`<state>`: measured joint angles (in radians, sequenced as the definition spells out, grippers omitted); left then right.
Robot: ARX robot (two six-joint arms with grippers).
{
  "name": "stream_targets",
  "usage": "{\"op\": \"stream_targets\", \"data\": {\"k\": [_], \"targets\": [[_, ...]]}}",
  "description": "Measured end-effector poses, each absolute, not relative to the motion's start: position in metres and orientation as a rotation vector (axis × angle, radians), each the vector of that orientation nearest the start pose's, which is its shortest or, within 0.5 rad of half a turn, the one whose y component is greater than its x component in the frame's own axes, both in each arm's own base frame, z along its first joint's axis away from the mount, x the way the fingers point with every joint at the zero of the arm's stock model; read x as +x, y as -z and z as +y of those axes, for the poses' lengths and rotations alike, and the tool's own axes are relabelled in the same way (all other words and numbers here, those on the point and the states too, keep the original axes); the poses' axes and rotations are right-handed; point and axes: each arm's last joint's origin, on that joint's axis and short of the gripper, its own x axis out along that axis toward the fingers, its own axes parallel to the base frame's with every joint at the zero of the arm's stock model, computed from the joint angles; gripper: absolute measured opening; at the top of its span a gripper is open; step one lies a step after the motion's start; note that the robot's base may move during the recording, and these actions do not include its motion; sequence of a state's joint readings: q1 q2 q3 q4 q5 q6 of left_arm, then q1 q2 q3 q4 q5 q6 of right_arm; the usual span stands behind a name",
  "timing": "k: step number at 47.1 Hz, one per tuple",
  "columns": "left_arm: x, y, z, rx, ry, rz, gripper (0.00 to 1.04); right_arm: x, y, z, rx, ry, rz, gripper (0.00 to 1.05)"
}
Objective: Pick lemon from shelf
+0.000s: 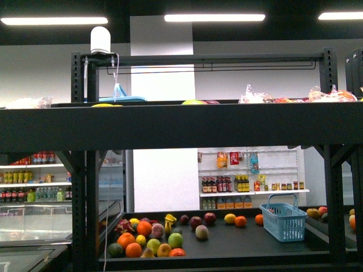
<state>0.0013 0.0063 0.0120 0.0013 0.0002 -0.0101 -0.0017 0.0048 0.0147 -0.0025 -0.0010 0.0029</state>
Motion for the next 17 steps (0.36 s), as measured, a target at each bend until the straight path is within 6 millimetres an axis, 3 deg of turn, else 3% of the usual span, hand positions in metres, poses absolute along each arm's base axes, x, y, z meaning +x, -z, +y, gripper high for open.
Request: {"op": "stream_targets", "data": {"k": [12,17], "targets": [[0.0974,-0.1672,0.0001,-0.008,-0.001,-0.007,0.99,0.0971,-0.1679,-0.0001,0.003,0.001,-0.007,0.97],[0.0974,-0.1672,0.0001,-0.008,-0.001,-0.007,0.97,0.0971,-0.1679,-0.0001,0.003,0.001,-0.007,0.97]]}}
